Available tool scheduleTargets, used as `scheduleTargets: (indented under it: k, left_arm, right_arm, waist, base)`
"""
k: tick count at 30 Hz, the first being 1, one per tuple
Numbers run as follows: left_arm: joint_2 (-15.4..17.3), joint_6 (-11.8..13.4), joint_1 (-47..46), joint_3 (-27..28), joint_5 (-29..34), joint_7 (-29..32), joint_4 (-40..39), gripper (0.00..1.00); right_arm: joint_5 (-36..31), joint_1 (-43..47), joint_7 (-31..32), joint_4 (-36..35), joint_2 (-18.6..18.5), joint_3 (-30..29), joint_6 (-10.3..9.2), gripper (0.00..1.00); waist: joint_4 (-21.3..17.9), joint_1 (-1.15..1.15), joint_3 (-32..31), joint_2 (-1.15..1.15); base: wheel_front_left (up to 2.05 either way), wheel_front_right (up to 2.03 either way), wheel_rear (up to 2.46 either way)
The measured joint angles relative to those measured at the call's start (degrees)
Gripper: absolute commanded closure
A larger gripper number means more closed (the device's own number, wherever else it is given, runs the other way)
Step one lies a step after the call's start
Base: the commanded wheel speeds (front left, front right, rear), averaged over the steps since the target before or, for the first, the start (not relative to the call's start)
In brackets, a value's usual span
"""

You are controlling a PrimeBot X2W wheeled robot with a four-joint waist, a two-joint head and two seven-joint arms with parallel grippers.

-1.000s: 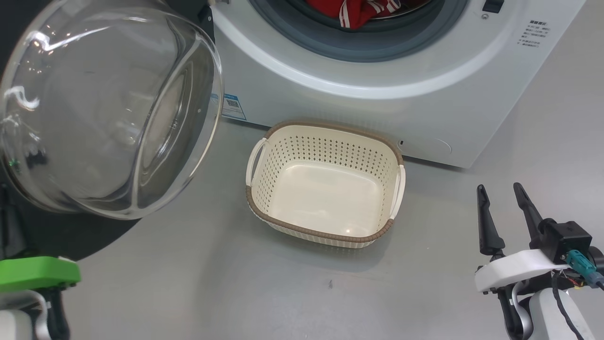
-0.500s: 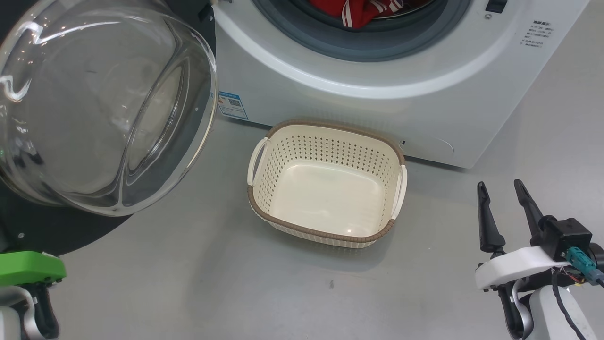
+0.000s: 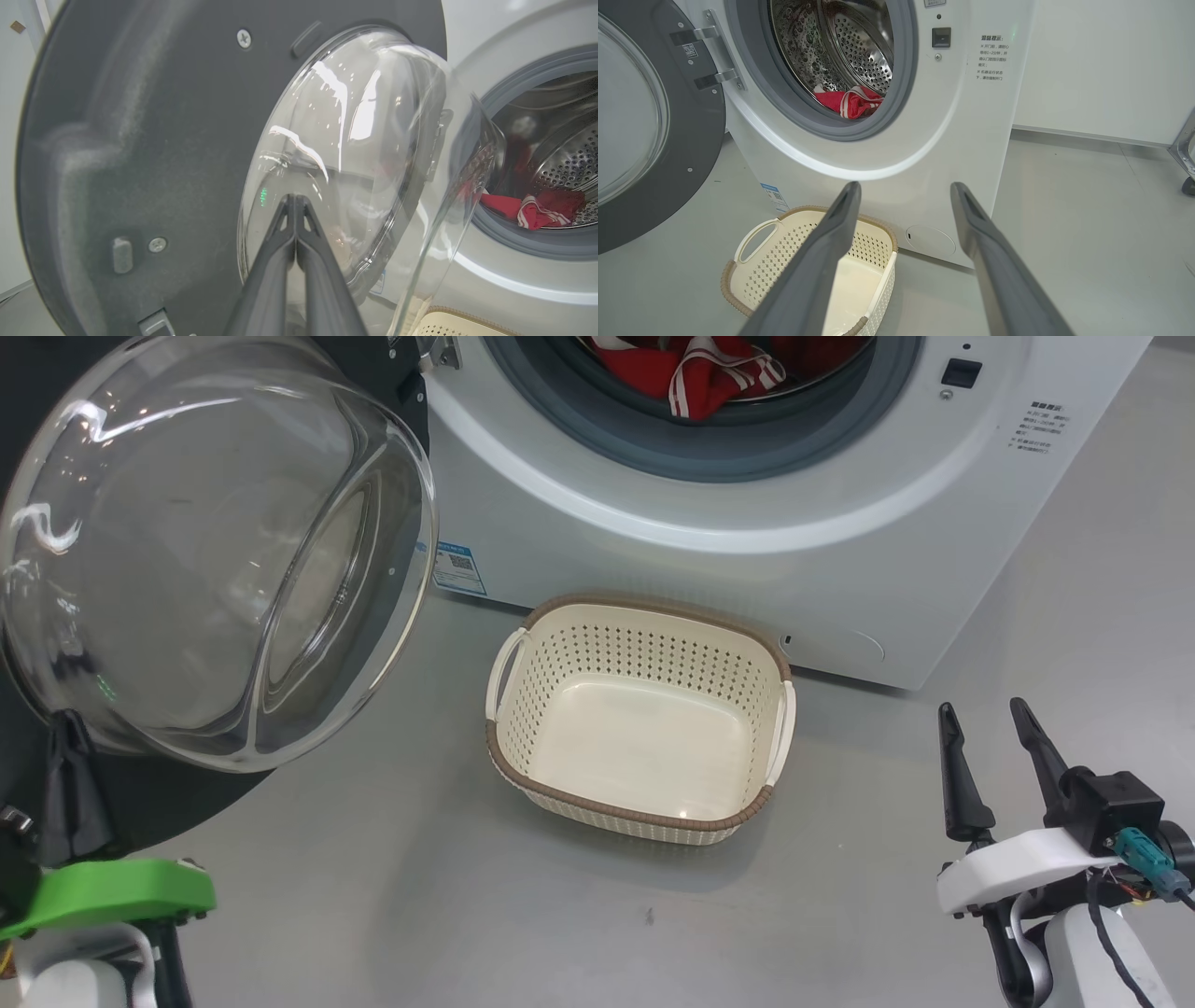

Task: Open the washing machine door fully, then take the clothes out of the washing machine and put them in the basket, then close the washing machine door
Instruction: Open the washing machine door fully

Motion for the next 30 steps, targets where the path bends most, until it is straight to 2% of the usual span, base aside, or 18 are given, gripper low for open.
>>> scheduleTargets:
  k: [3, 9, 19, 22, 23, 24, 25, 30]
  left_arm:
    - [-1.71, -0.26, 1.92, -1.43, 0.75, 0.00, -1.87, 1.00]
    - [-2.21, -0.59, 5.10, -2.40, 0.93, 0.00, -3.67, 1.00]
    - [-3.00, -2.03, 10.89, -7.97, 2.10, 0.00, -5.84, 0.99]
    - [-3.02, -2.56, 11.40, -9.92, 2.10, 0.00, -6.72, 0.46]
    - [-3.07, -2.59, 11.58, -10.47, 2.10, 0.01, -7.23, 0.24]
    - [-3.07, -2.61, 11.68, -11.06, 2.15, 0.00, -7.57, 0.09]
    - [-3.07, -2.83, 11.82, -11.73, 2.35, 0.00, -7.79, 0.00]
    - [-3.07, -3.55, 12.99, -14.13, 2.77, 0.01, -9.27, 0.00]
  right_arm:
    - [0.02, 0.10, 0.00, 0.16, 0.05, -0.38, 0.00, 0.00]
    - [0.10, 0.48, 0.00, 0.18, 0.18, -0.43, 0.00, 0.00]
    - [0.20, 1.55, 0.00, 0.32, 0.36, 0.44, 0.01, 0.00]
    - [0.30, 1.90, 0.00, 0.29, 0.40, 0.82, 0.01, 0.00]
    - [0.43, 2.15, 0.00, 0.30, 0.41, 1.00, 0.01, 0.00]
    - [0.71, 2.36, 0.01, 0.32, 0.42, 1.19, 0.01, 0.00]
    - [0.79, 2.51, 0.00, 0.31, 0.42, 1.41, 0.01, 0.00]
    - [1.52, 2.62, 0.00, -0.05, 0.45, 2.96, 0.02, 0.00]
  waist:
    - [0.17, 0.00, -0.75, 0.00]
    - [0.56, 0.00, -1.79, 0.00]
    - [0.31, 0.00, -3.68, 0.00]
    - [-0.31, 0.00, -4.02, 0.00]
    - [-0.56, 0.00, -4.12, 0.00]
    - [-0.81, 0.00, -4.24, 0.00]
    - [-1.08, 0.00, -4.36, 0.00]
    - [-3.17, 0.00, -4.91, 0.00]
  base:
    - [0.00, 0.00, 0.00]
    - [0.00, 0.00, 0.00]
    - [0.00, 0.00, 0.00]
    - [0.00, 0.00, 0.00]
    - [0.00, 0.00, 0.00]
    - [0.00, 0.00, 0.00]
    - [0.00, 0.00, 0.00]
    - [0.00, 0.00, 0.00]
